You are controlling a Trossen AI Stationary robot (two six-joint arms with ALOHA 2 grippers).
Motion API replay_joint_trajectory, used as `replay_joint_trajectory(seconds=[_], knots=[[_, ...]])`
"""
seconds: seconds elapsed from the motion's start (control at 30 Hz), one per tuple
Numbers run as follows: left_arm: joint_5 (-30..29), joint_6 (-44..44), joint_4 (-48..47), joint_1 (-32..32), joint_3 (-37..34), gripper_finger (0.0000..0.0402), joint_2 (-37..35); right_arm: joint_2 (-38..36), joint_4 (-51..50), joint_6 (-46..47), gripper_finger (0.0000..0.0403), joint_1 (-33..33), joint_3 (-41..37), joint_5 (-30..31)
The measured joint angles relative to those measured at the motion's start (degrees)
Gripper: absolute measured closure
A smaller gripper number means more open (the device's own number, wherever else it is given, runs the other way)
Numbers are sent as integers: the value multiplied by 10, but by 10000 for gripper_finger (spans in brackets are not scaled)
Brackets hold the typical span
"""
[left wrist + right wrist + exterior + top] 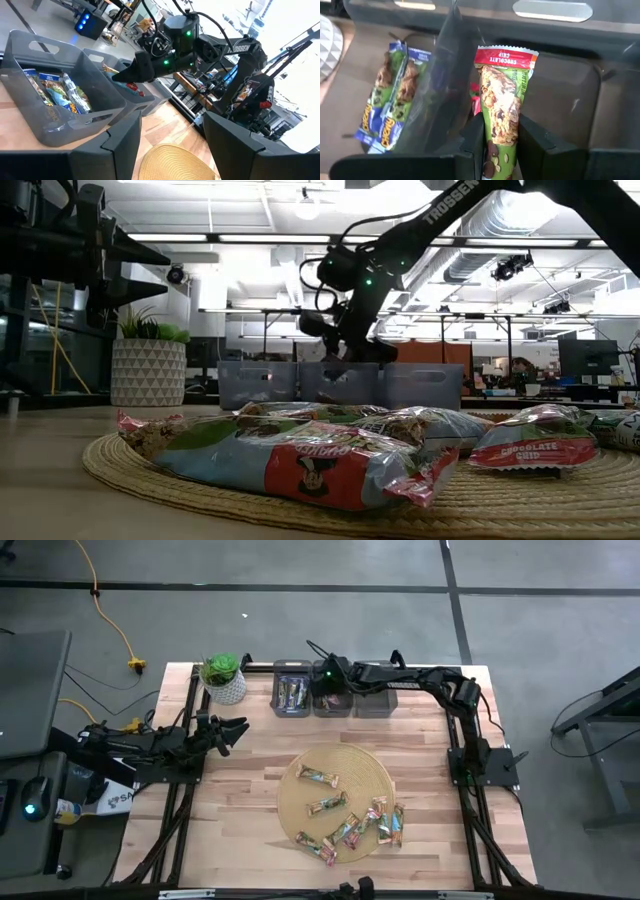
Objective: Pick and place Granola Bars by type
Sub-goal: Put the red granola bar into the middle black bin
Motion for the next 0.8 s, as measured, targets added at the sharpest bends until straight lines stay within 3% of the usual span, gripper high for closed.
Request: replay_joint_trajectory(seconds=[0.2,0.53,0.8], knots=[[0,0,0,0,0,190,0,0,-6,-18,314,0,0,-14],[0,0,0,0,0,190,0,0,21,-94,246,0,0,-27],[-1,0,0,0,0,190,0,-34,86,-233,210,1,0,-147]])
